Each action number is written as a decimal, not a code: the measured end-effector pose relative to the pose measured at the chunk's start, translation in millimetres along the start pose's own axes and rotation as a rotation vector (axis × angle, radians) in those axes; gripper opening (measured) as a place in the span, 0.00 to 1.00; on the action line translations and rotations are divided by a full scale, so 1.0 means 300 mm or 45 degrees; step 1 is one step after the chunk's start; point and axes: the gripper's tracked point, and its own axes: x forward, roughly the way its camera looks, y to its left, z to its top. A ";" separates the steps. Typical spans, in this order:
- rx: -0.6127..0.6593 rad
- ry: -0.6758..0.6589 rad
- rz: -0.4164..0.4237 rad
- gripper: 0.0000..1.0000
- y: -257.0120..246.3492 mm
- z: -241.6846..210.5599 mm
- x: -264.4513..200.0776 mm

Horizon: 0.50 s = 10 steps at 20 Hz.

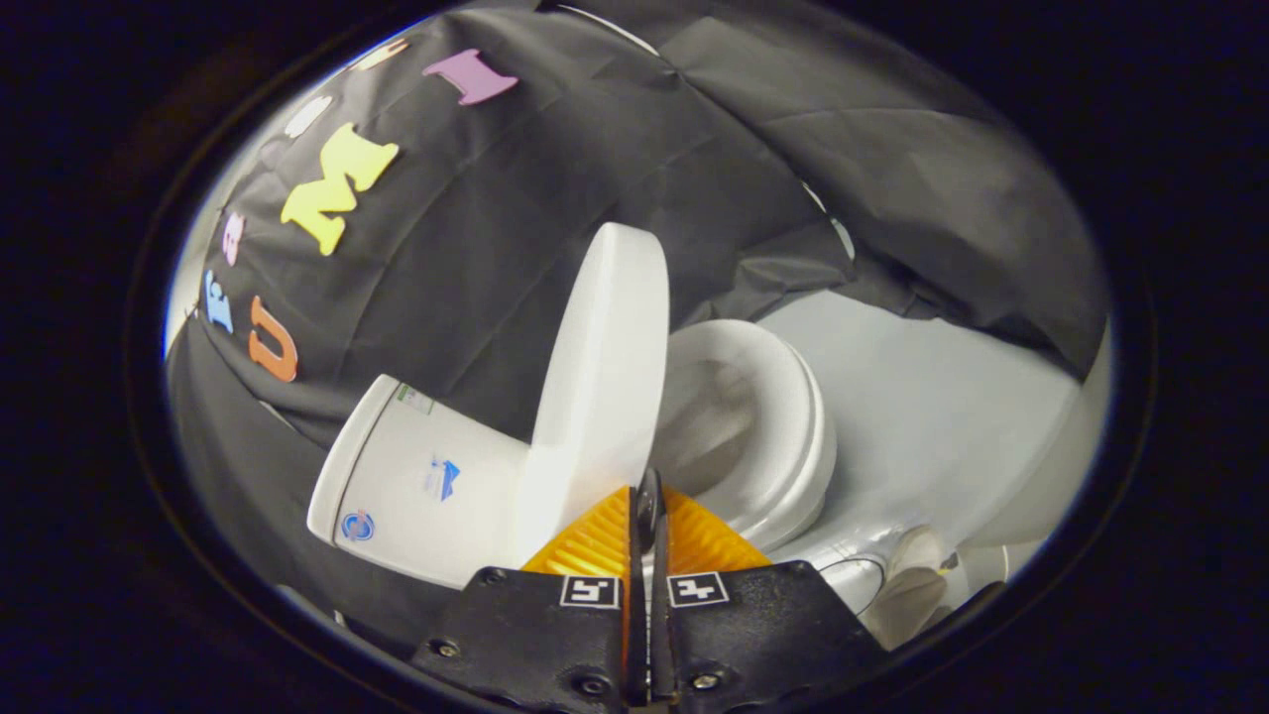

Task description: Open the toilet lid.

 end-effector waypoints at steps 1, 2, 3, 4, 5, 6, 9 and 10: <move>-0.020 -0.009 -0.013 0.05 0.023 0.006 -0.007; -0.051 -0.020 -0.023 0.05 0.042 0.006 -0.016; -0.085 -0.029 -0.036 0.05 0.062 0.006 -0.022; -0.110 -0.040 -0.045 0.05 0.084 0.008 -0.027; -0.132 -0.047 -0.051 0.05 0.101 0.012 -0.032; -0.145 -0.053 -0.058 0.05 0.115 0.013 -0.041; -0.188 -0.072 -0.085 0.05 0.136 0.007 -0.050; -0.197 -0.080 -0.087 0.05 0.149 0.009 -0.053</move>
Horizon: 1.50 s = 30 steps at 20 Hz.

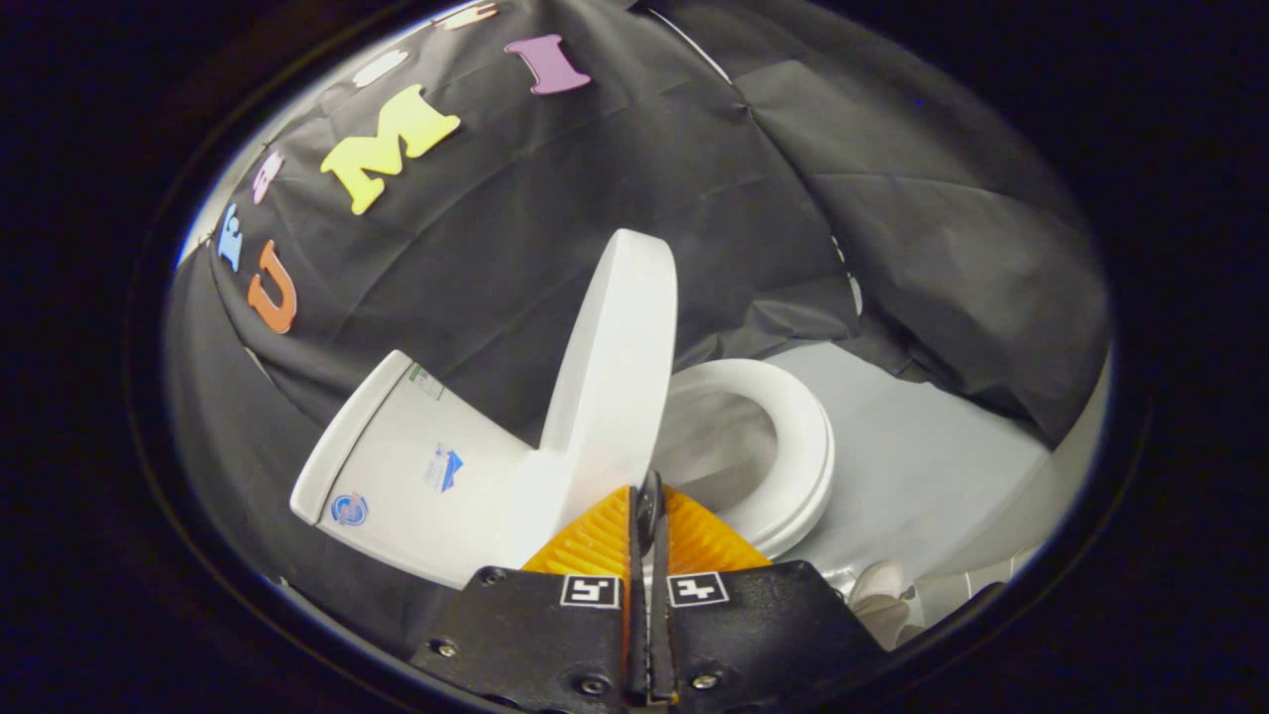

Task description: Open the toilet lid.

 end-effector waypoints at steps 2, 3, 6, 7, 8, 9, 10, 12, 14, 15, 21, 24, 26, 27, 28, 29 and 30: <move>-0.016 -0.011 0.000 0.05 0.013 0.007 -0.014; -0.028 -0.015 -0.003 0.05 0.019 0.012 -0.021; -0.078 -0.036 -0.005 0.05 0.075 0.019 -0.047; -0.101 -0.044 -0.012 0.05 0.091 0.018 -0.052; -0.116 -0.054 -0.019 0.05 0.110 0.015 -0.051; -0.130 -0.062 -0.021 0.05 0.128 0.017 -0.049; -0.139 -0.068 -0.020 0.05 0.149 0.017 -0.050; -0.159 -0.075 -0.016 0.05 0.181 0.016 -0.056; -0.177 -0.082 -0.009 0.05 0.210 0.020 -0.065; -0.189 -0.087 -0.004 0.05 0.229 0.020 -0.074; -0.257 -0.104 0.014 0.05 0.331 0.016 -0.091; -0.287 -0.114 0.035 0.06 0.382 0.009 -0.101; -0.312 -0.120 0.040 0.07 0.411 0.006 -0.100; -0.318 -0.121 0.043 0.07 0.426 0.004 -0.101; -0.324 -0.122 0.048 0.07 0.439 0.002 -0.102; -0.328 -0.121 0.054 0.08 0.452 0.001 -0.107; -0.338 -0.121 0.057 0.08 0.464 -0.002 -0.109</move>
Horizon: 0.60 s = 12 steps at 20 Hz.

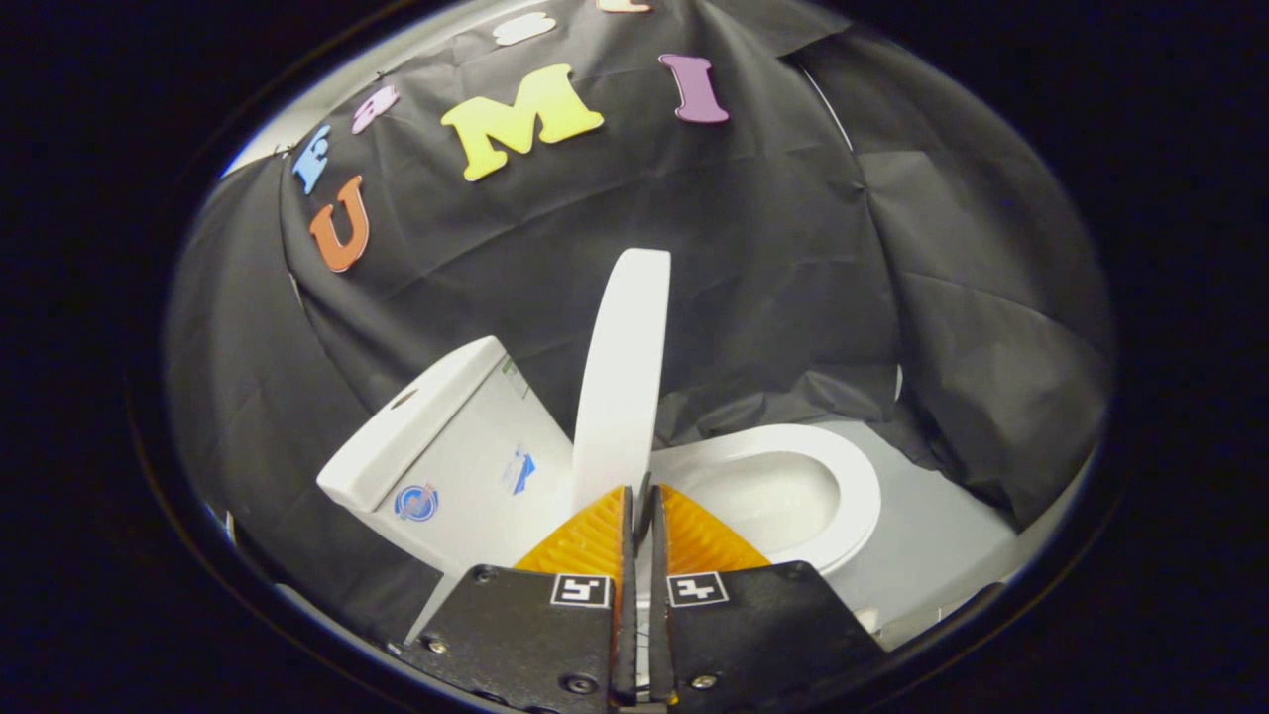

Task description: Open the toilet lid.

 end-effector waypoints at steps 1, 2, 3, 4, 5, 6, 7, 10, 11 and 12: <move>-0.011 0.000 0.003 0.08 0.012 0.001 0.001; -0.028 -0.001 0.007 0.09 0.030 -0.001 0.002; -0.043 -0.002 0.011 0.09 0.049 0.000 0.001; -0.061 -0.003 0.015 0.09 0.068 -0.001 0.001; -0.077 -0.004 0.016 0.10 0.084 0.002 0.002; -0.095 -0.005 0.019 0.10 0.102 0.001 0.001; -0.112 -0.009 0.024 0.10 0.119 0.000 -0.001; -0.137 -0.014 0.027 0.10 0.155 -0.001 0.005; -0.141 -0.018 0.025 0.10 0.167 -0.001 0.005; -0.149 -0.021 0.027 0.10 0.179 -0.006 0.002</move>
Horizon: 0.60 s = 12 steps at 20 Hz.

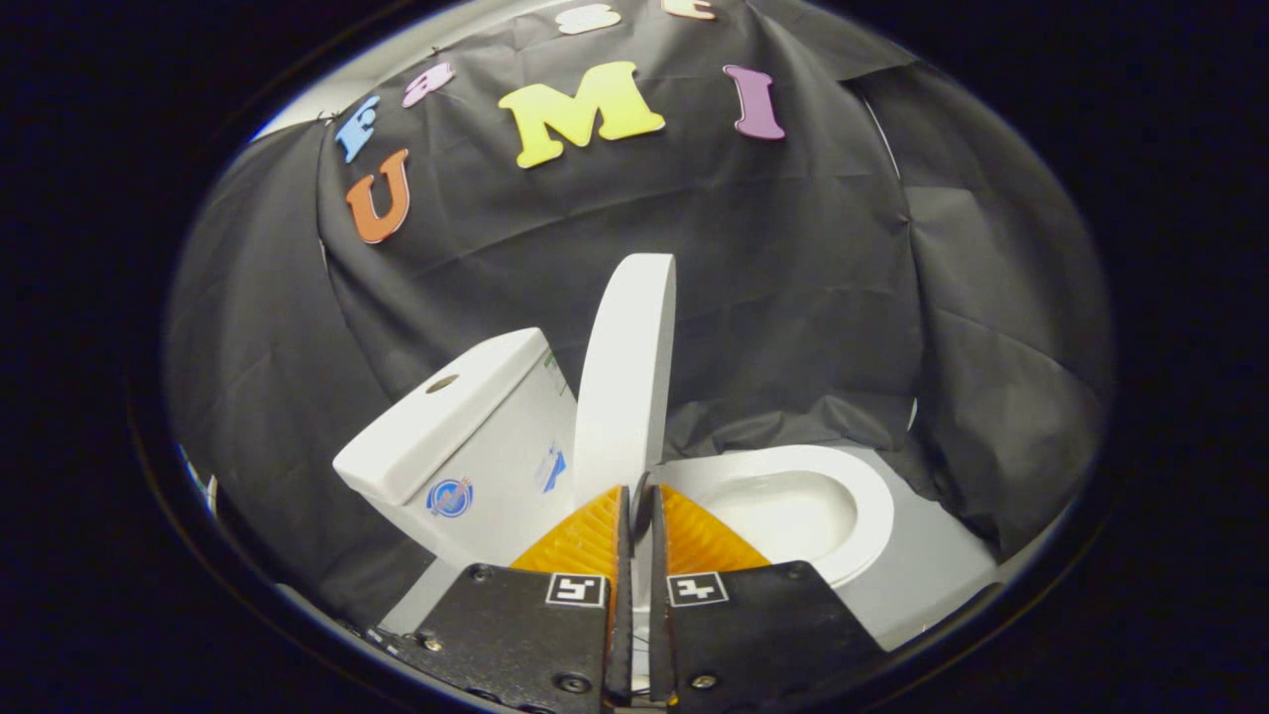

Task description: Open the toilet lid.

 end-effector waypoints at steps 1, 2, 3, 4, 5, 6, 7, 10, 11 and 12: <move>-0.012 -0.002 0.004 0.10 0.017 0.000 0.000; -0.030 -0.004 0.008 0.10 0.042 -0.002 0.004; -0.053 -0.006 0.011 0.10 0.062 -0.003 0.005; -0.070 -0.010 0.015 0.10 0.079 -0.001 0.009; -0.086 -0.013 0.020 0.10 0.096 -0.003 0.010; -0.089 -0.017 0.024 0.10 0.107 -0.006 0.013; -0.094 -0.018 0.029 0.10 0.118 -0.004 0.014; -0.125 -0.021 0.041 0.10 0.157 -0.013 0.016; -0.139 -0.024 0.045 0.10 0.171 -0.015 0.017; -0.154 -0.028 0.046 0.10 0.183 -0.013 0.019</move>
